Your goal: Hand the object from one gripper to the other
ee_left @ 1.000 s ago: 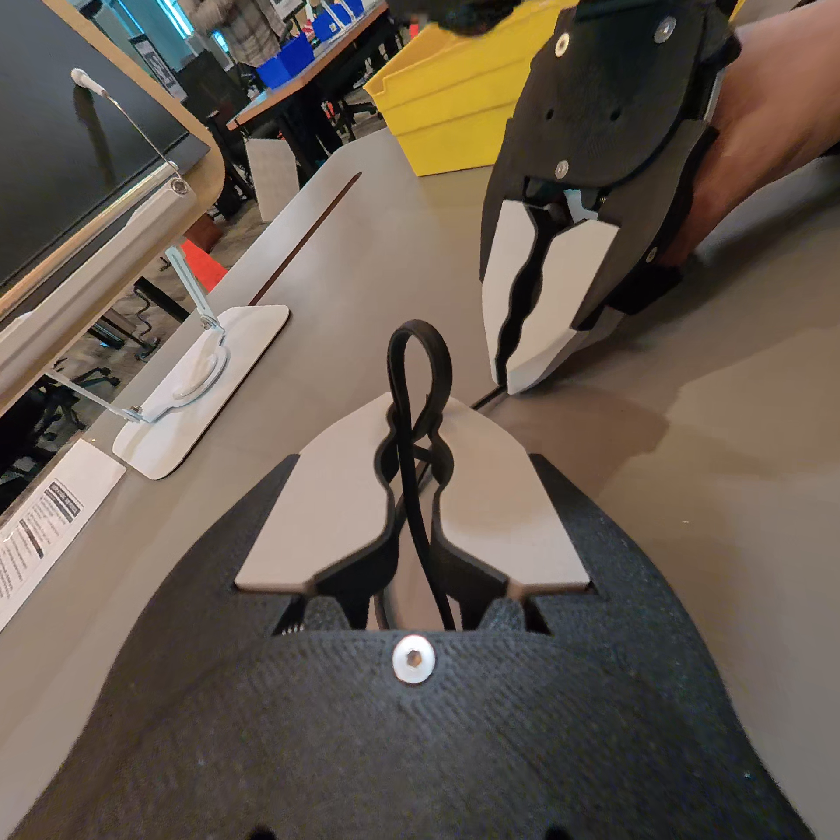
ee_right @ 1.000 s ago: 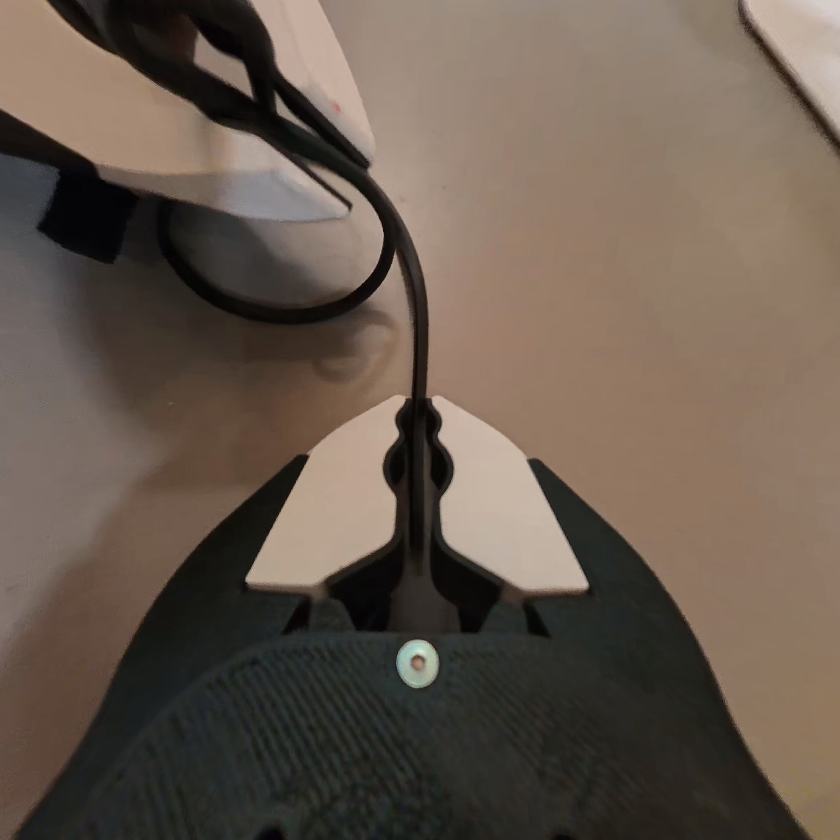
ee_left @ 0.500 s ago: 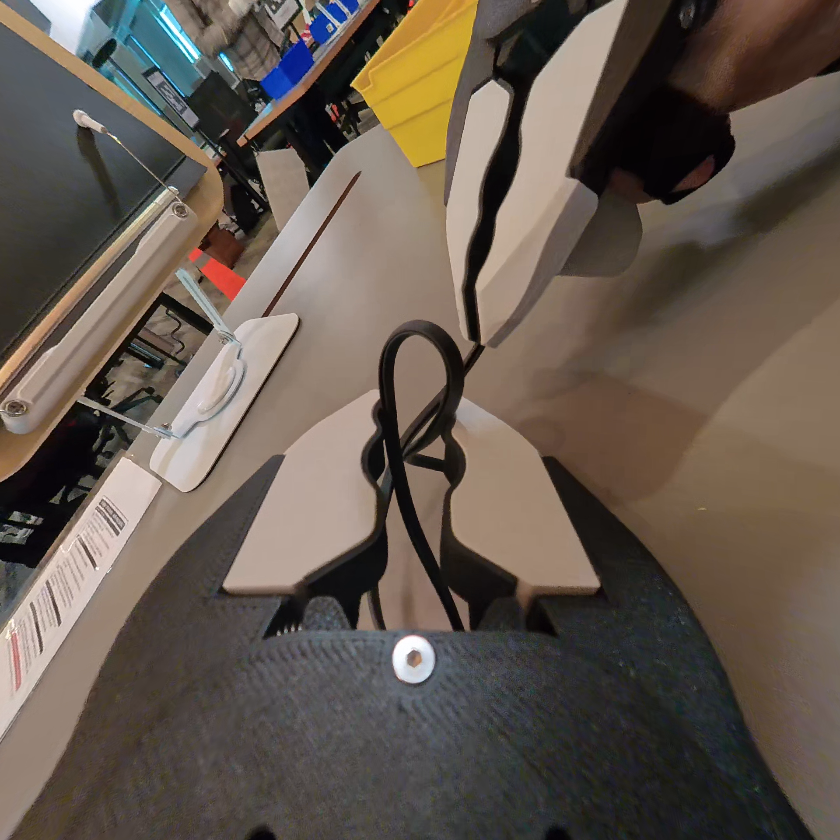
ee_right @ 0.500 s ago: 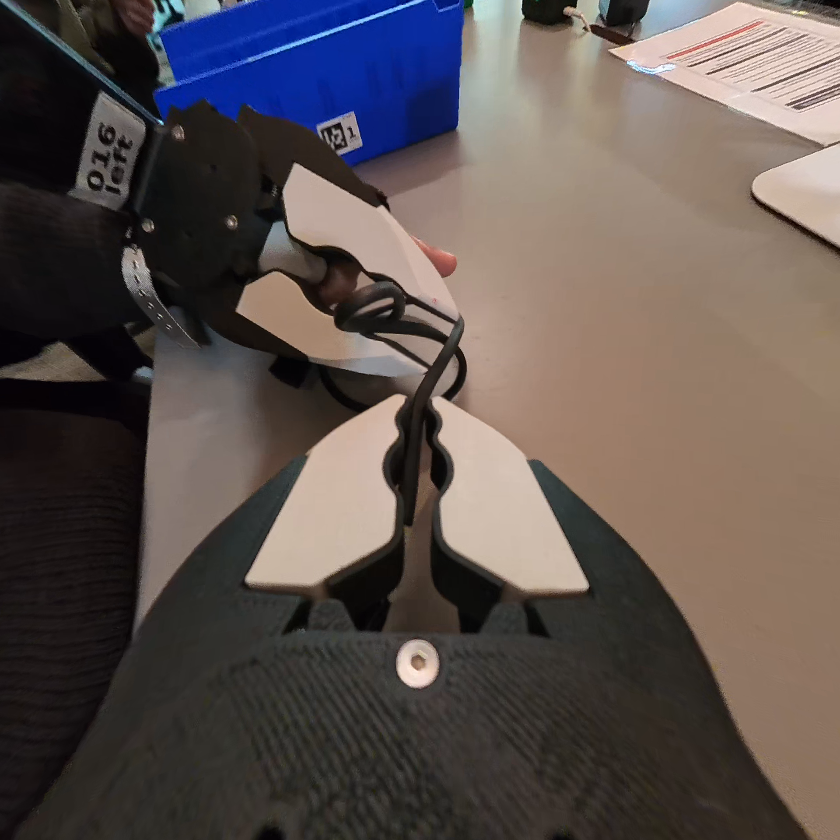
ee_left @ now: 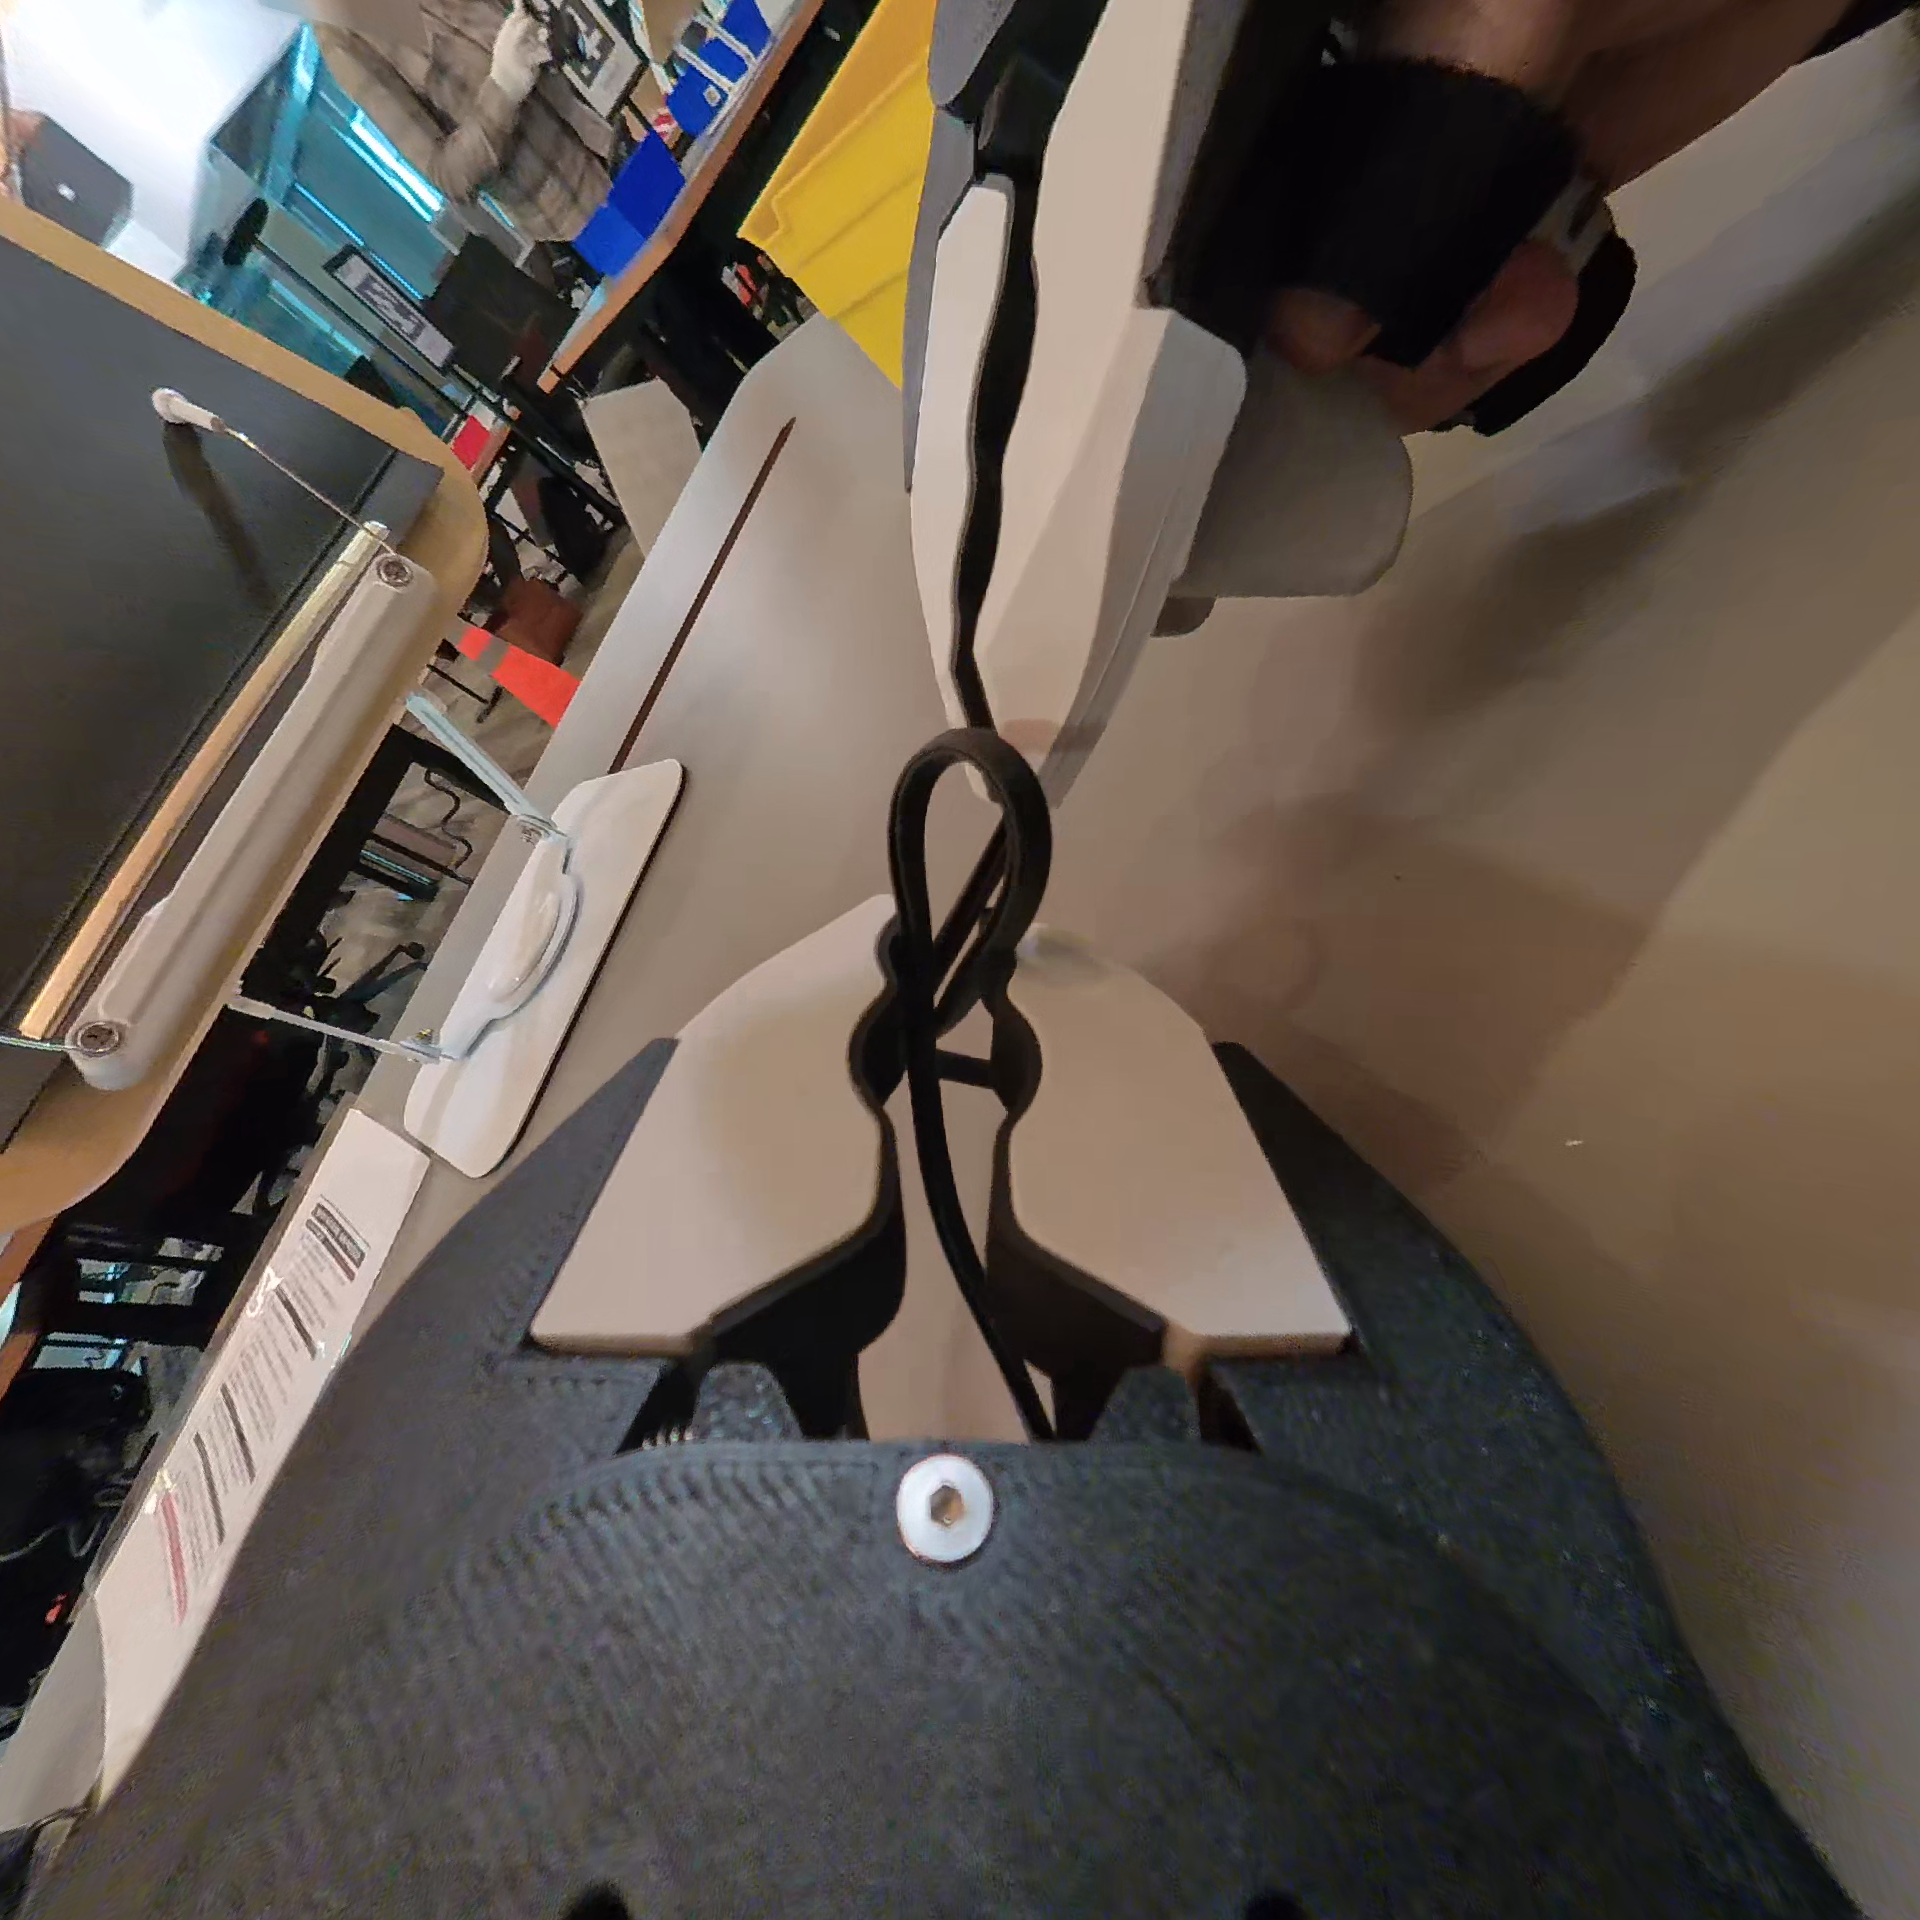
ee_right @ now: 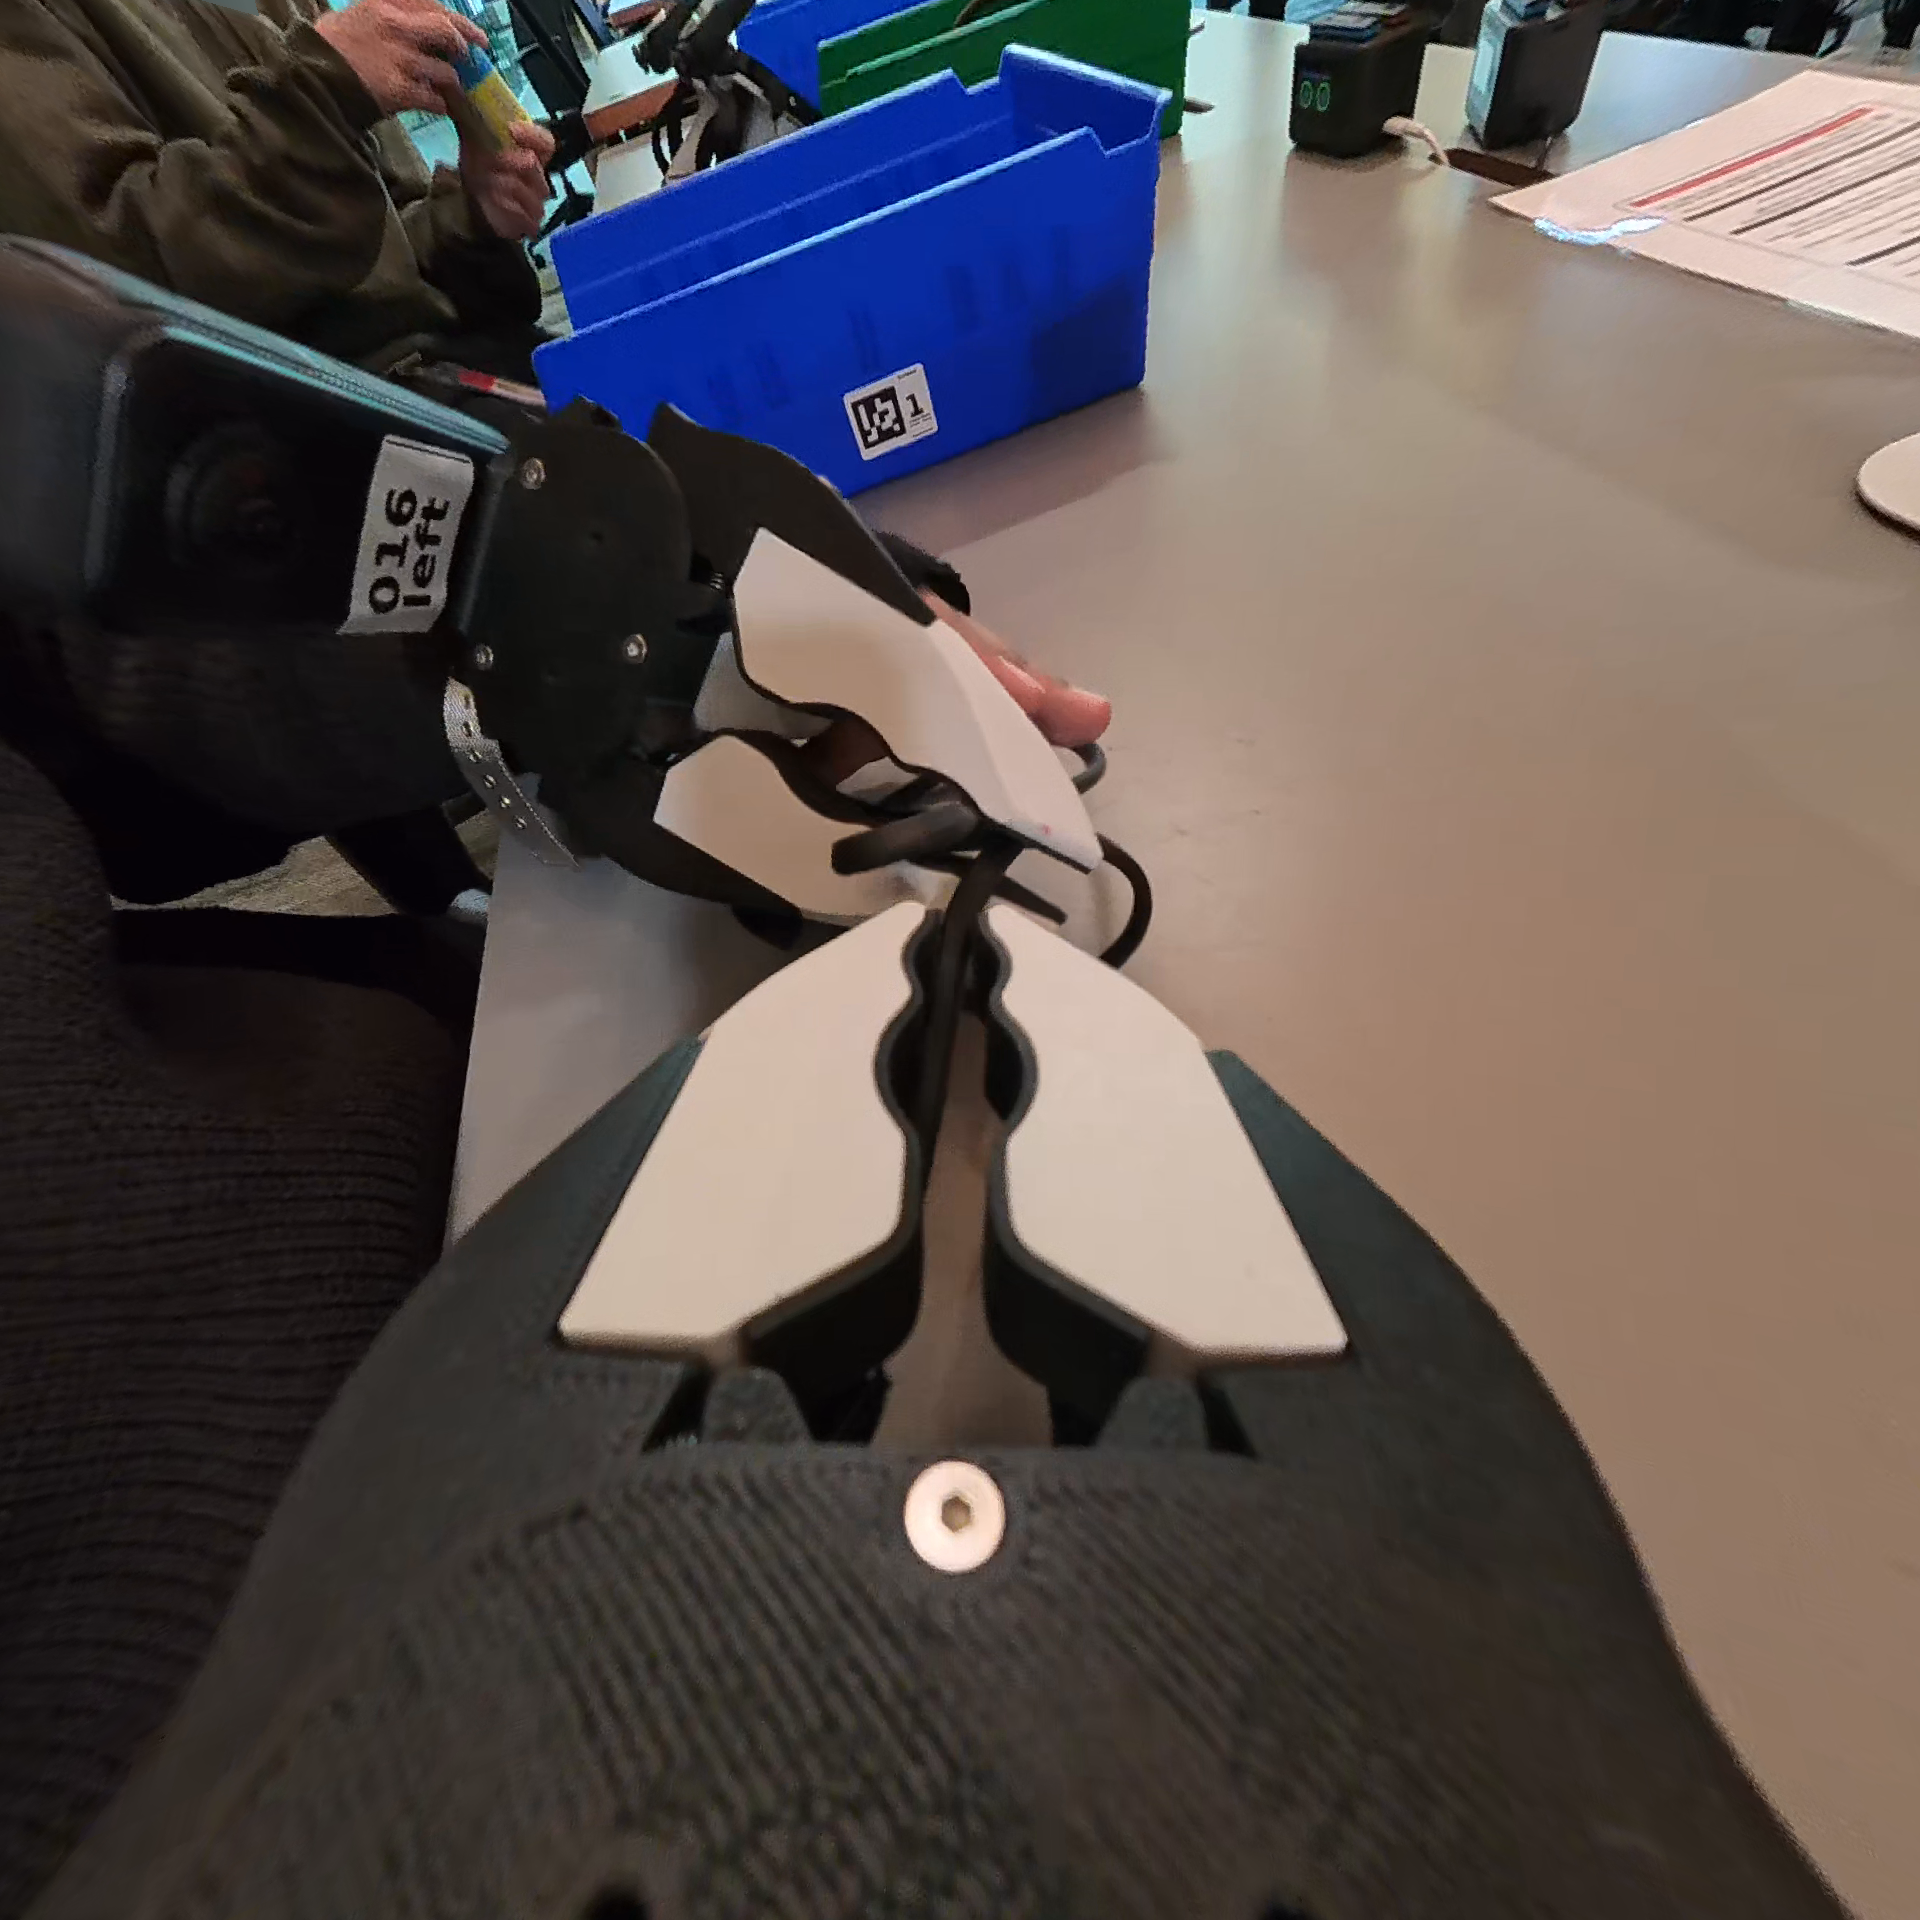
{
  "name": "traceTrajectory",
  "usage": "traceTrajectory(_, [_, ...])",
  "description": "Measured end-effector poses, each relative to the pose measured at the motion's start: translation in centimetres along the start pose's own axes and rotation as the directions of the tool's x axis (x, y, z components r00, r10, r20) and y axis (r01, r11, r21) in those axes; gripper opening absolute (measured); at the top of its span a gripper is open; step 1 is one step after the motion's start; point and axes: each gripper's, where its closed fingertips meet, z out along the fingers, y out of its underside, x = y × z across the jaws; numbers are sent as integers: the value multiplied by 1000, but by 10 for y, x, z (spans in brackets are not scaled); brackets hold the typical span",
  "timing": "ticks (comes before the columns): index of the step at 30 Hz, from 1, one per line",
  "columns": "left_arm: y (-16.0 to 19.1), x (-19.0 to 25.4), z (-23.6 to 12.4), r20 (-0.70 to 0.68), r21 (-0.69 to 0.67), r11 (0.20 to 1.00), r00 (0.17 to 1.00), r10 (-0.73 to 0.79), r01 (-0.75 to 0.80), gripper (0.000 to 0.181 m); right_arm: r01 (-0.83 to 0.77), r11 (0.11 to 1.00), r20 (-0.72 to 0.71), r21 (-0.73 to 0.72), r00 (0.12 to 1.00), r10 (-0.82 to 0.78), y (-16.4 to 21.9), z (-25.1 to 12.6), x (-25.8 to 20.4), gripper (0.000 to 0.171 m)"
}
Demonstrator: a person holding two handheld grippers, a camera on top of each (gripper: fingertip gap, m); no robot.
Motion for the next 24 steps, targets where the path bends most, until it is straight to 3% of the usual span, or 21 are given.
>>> traceTrajectory(4, [-6,-4,-3,-14,19,998,998,-57,57,6,-21,993,29,114,999,18,-14,-5,-1,9])
traceTrajectory(7, [-13,-11,-7,-14,48,989,990,-137,138,5,-44,976,29,213,999,39,-27,-14,3,22])
traceTrajectory(12, [-23,-30,-17,-56,149,914,926,-373,377,4,-61,934,16,351,998,60,-46,-30,10,36])
traceTrajectory(15, [-25,-42,-23,-114,209,820,846,-521,533,5,-74,930,16,361,997,73,-46,-30,12,37])
traceTrajectory(19, [-27,-62,-34,-219,288,622,683,-697,728,4,-45,944,-4,328,999,49,-42,-26,11,37])
traceTrajectory(24, [-46,-67,-48,-418,355,418,541,-730,837,4,-28,972,27,232,999,22,-29,-4,-3,40])
